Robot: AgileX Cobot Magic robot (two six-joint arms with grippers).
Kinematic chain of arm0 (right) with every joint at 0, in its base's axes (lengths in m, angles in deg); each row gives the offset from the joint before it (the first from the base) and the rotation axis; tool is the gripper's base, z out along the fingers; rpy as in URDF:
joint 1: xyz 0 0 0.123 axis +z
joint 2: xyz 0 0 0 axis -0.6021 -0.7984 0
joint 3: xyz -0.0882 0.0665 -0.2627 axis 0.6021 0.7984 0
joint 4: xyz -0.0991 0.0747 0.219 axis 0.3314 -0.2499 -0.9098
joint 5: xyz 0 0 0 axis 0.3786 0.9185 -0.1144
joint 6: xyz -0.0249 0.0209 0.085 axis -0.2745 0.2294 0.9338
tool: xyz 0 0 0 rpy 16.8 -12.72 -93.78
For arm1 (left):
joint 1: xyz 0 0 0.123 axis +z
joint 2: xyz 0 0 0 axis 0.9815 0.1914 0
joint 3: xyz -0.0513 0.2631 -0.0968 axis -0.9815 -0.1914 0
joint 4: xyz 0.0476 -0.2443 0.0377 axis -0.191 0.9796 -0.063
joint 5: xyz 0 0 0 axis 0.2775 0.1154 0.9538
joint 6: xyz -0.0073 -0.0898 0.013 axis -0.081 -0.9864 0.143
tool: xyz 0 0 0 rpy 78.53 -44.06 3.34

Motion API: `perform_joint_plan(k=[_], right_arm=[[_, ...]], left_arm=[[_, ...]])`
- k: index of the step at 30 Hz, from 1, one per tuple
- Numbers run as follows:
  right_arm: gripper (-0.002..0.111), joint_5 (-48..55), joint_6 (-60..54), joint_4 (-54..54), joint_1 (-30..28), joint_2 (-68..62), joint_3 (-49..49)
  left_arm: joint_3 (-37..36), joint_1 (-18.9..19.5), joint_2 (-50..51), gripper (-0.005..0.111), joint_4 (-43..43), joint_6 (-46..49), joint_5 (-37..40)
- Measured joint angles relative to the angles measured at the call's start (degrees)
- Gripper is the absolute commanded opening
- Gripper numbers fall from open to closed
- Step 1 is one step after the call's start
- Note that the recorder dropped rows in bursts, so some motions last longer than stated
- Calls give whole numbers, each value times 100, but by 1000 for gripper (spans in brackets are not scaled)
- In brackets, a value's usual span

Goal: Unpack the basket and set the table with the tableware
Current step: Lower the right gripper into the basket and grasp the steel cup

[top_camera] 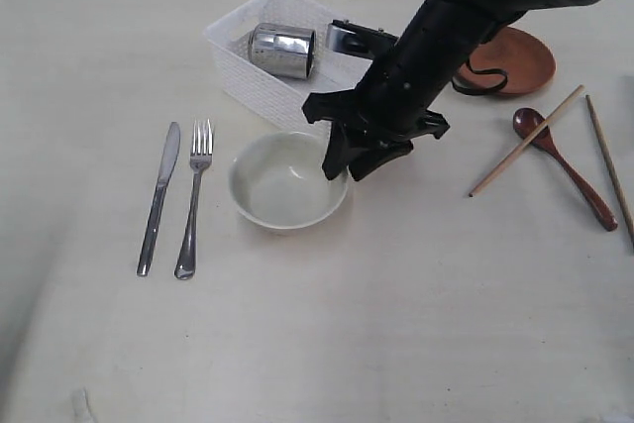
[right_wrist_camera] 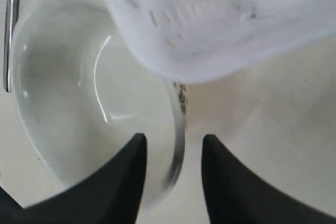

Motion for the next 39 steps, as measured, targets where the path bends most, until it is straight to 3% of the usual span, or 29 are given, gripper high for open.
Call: perform_joint_plan(k=[9,20,24,27,29,31,33,39], right_arm=[[42,450,46,273,-255,295,-152],[42,-51,484,249,-420,920,-1808],[21,-193,811,217,-337,423,-2476],[14,-146,888,217,-82,-332,-2766],[16,-170,901,215,73,-726,-2986],[31,-227,1055,215,117,-1085,-3363],[39,-240,1411,355,106,-1405,-3862],[38,32,2399,725,39,-2090,-4592]], left_arm=[[0,0,0,0,0,0,0],[0,0,0,0,0,0,0],[0,0,0,0,0,0,0],[0,0,0,0,0,0,0],[0,0,0,0,0,0,0],[0,0,0,0,0,0,0],[0,0,0,0,0,0,0],[0,0,0,0,0,0,0]])
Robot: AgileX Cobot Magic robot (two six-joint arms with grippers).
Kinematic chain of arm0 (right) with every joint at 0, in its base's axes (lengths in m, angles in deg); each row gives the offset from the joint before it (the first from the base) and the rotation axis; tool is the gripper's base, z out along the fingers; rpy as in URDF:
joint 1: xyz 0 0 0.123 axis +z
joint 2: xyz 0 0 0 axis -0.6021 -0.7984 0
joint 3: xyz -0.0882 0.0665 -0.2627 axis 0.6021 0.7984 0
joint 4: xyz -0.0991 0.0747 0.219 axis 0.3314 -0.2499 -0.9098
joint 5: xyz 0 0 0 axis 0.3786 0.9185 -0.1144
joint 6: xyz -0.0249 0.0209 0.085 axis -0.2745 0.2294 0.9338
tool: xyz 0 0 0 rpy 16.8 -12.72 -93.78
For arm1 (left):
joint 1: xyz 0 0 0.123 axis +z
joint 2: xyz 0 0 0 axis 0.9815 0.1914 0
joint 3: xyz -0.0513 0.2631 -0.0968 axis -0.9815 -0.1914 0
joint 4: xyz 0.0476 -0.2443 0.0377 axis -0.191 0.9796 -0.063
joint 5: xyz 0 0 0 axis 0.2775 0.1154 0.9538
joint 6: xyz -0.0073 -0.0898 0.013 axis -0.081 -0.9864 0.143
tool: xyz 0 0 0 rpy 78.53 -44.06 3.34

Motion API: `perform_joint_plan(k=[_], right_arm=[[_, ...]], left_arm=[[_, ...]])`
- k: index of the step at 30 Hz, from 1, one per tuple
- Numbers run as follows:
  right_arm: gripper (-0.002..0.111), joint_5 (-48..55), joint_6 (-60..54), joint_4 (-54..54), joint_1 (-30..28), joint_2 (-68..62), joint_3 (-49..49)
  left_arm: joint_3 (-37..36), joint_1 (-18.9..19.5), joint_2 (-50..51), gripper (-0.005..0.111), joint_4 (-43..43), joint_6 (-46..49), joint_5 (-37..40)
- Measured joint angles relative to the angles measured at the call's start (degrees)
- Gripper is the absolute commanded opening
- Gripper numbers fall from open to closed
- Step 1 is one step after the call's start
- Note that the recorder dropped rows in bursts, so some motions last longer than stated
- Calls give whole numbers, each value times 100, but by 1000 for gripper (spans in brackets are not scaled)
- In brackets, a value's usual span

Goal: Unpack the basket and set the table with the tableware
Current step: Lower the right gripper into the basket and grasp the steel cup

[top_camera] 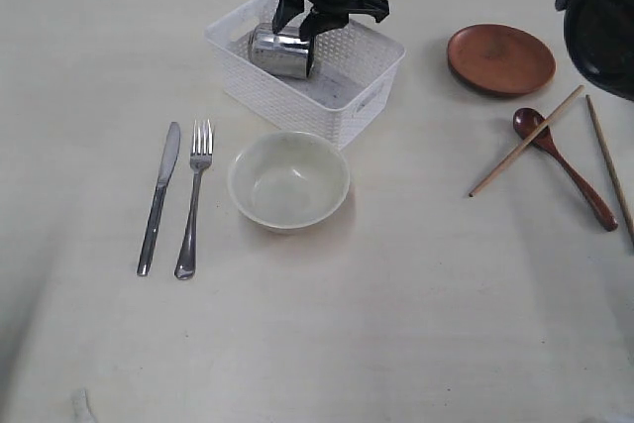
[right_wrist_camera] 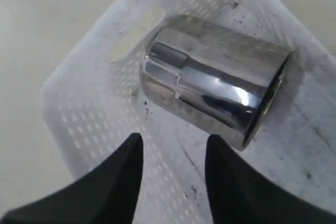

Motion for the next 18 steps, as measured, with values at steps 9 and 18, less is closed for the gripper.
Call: perform_joint_plan(k=[9,18], right_arm=[[38,0,478,527,-39,-94,-26],[38,-190,508,645,-63,-320,-39]], left_arm=[[0,0,0,0,0,0,0],[0,0,0,0,0,0,0]])
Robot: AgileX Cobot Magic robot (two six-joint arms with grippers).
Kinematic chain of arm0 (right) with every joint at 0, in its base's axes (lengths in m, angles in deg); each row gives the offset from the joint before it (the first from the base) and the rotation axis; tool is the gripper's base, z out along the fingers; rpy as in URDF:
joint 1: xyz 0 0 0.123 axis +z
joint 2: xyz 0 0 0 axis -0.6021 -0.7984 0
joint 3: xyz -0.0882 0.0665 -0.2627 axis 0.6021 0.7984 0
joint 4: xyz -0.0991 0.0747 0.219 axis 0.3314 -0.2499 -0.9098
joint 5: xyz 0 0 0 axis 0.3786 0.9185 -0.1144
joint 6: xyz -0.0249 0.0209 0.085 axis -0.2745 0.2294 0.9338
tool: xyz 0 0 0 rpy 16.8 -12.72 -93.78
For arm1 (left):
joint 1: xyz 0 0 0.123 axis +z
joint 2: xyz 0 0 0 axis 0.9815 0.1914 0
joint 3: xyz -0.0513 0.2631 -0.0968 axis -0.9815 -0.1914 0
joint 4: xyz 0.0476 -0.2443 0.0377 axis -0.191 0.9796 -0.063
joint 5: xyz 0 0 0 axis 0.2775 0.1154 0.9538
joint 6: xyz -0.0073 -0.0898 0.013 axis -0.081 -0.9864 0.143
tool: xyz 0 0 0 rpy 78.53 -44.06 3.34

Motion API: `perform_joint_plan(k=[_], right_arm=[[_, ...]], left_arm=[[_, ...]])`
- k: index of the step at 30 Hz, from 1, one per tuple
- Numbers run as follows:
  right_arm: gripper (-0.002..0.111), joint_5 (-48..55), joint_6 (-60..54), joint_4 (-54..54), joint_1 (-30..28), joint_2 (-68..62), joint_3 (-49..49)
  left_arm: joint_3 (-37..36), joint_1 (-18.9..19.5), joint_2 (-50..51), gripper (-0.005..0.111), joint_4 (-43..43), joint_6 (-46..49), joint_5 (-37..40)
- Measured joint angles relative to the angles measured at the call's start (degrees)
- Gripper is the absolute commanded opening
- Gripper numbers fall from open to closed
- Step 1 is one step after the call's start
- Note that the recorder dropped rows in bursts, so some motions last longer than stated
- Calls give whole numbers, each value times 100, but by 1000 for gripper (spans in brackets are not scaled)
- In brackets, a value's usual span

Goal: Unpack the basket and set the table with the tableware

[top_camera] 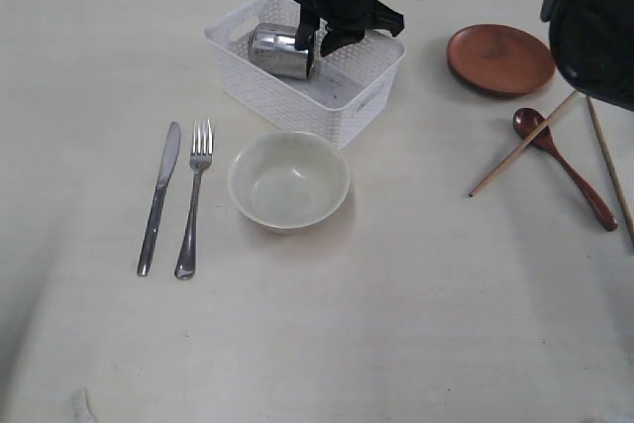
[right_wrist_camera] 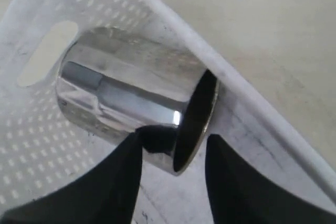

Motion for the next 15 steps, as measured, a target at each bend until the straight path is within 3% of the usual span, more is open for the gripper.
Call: perform_joint_plan(k=[7,13,15], right_arm=[[37,-441,-561,-625,-13,-92,-21],[-1,-621,-1157,-1279,-22,-128,-21],[-1,-633,-1294,-1420,-22,-117,-33]], left_arm=[[0,0,0,0,0,0,0],[0,0,0,0,0,0,0],[0,0,0,0,0,0,0]])
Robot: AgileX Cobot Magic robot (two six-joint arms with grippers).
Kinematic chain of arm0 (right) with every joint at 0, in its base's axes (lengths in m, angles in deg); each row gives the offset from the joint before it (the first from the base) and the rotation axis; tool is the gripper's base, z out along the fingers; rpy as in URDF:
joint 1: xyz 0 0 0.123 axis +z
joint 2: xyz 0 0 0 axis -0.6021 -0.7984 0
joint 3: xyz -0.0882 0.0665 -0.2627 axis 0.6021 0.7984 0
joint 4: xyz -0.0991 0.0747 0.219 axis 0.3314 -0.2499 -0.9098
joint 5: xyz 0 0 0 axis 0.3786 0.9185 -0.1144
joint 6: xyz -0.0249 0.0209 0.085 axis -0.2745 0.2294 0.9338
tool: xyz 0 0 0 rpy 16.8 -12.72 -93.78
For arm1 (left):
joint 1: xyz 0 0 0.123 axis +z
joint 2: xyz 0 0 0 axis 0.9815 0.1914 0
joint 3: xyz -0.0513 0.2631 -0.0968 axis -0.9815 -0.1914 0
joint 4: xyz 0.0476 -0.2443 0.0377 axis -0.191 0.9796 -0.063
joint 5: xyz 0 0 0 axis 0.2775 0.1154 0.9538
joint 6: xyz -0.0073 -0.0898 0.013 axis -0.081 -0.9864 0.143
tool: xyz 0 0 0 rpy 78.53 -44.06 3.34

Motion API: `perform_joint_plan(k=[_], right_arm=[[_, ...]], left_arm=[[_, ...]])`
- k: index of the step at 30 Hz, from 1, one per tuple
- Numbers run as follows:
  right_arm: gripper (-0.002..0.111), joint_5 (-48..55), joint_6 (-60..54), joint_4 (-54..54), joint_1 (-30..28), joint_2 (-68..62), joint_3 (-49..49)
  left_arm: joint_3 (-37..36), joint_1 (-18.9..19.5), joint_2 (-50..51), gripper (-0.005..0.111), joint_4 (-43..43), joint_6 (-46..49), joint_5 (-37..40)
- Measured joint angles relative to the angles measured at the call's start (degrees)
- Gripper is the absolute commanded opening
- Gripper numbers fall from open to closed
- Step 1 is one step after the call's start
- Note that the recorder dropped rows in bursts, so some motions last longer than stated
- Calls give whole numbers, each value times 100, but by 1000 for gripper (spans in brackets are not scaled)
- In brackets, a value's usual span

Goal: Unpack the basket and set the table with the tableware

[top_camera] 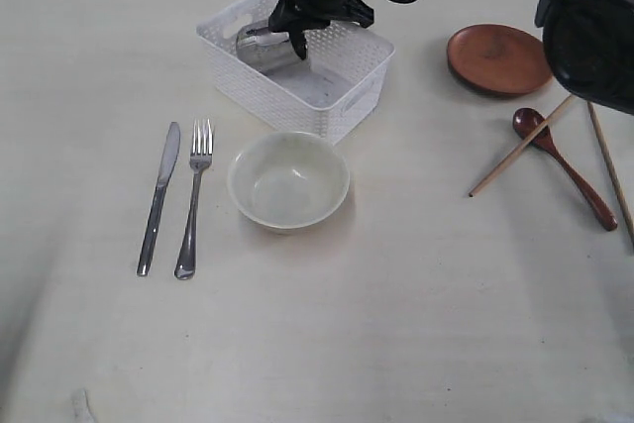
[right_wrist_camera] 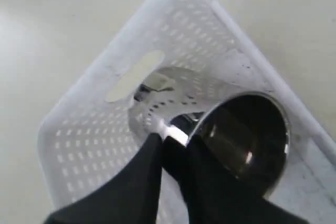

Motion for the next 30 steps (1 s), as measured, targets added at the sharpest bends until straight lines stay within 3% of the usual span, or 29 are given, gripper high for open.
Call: perform_joint_plan(k=[7,16,23,27,30], right_arm=[[-1,196,-281,284,10,9,-230],[-1,1508,437,3389,-15,136,-1169],[-1,1589,-330,2325,-85,406,-1256],[-1,1621,-831,1975,185,456,-1256],[-1,1515,-1225,1955,801,532,-1256]], left_arm=[[0,0,0,0,0,0,0],[0,0,0,0,0,0,0],[0,0,0,0,0,0,0],[0,0,0,0,0,0,0],[0,0,0,0,0,0,0]])
